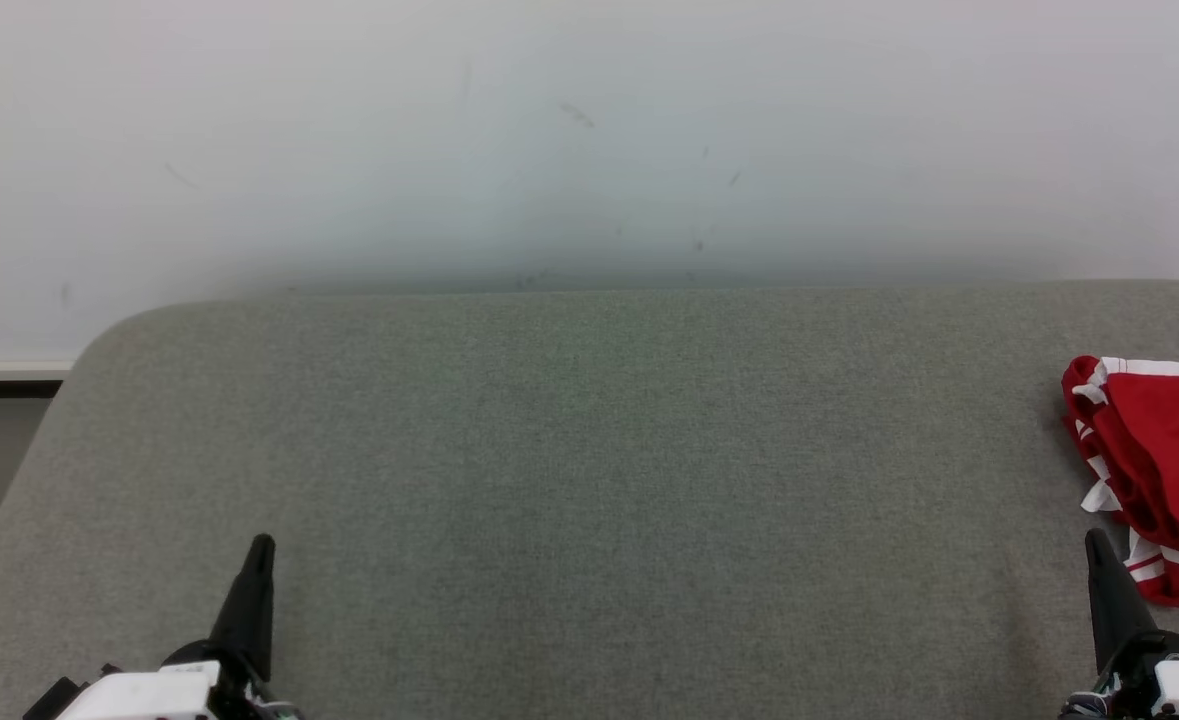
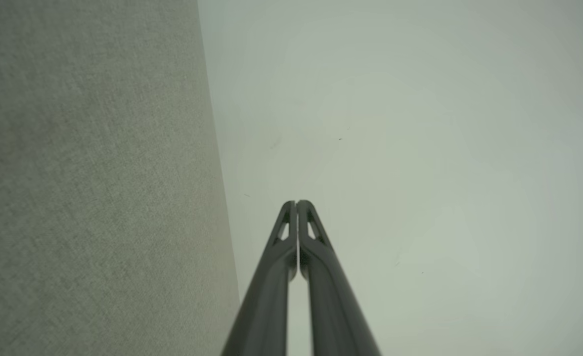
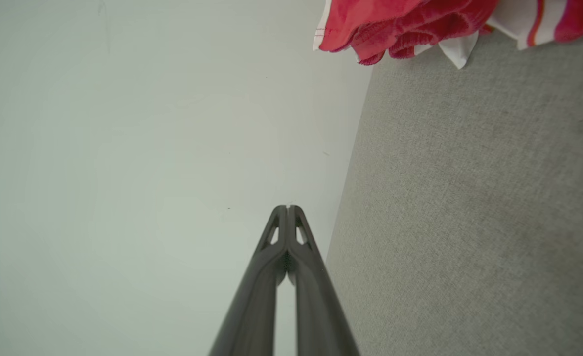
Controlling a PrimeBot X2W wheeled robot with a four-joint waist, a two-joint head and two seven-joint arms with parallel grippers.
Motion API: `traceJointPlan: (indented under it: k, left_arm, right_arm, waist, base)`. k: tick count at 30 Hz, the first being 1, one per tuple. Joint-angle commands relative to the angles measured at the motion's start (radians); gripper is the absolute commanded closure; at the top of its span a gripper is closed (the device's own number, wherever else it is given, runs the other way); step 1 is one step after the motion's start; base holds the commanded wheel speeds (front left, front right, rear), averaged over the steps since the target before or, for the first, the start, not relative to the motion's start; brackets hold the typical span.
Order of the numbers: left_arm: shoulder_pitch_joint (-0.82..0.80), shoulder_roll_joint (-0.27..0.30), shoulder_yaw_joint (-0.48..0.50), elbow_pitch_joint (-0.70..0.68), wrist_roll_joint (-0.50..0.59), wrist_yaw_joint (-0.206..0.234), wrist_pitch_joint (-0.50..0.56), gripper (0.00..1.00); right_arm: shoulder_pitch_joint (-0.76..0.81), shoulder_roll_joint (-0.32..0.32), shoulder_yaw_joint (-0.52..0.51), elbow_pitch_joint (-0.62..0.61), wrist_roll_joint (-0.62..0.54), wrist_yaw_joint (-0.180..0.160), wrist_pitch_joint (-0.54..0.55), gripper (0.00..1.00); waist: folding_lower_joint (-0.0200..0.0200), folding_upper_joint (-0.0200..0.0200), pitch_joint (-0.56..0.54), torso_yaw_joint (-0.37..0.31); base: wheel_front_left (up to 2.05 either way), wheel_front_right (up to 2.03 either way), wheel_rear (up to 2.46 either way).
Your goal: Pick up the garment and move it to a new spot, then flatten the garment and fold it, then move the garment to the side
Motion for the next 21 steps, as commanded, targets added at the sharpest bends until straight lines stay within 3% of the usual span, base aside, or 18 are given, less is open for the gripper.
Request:
traceJointPlan:
  k: [1, 21]
  left_arm:
    - [-0.009, 0.004, 0.004, 0.001, 0.013, -0.005, 0.002, 1.0]
    - [-0.009, 0.003, 0.005, 0.001, 0.013, -0.006, 0.003, 1.0]
  right_arm:
    - [-0.013, -0.008, -0.003, 0.003, 0.002, -0.002, 0.003, 1.0]
    - [-0.013, -0.008, -0.003, 0.003, 0.002, -0.002, 0.003, 1.0]
  waist:
    - [0.0, -0.0001, 0.0, 0.0]
    - [0.0, -0.0001, 0.0, 0.0]
  base:
    - [0.0, 0.0, 0.0]
    - [0.0, 0.0, 0.0]
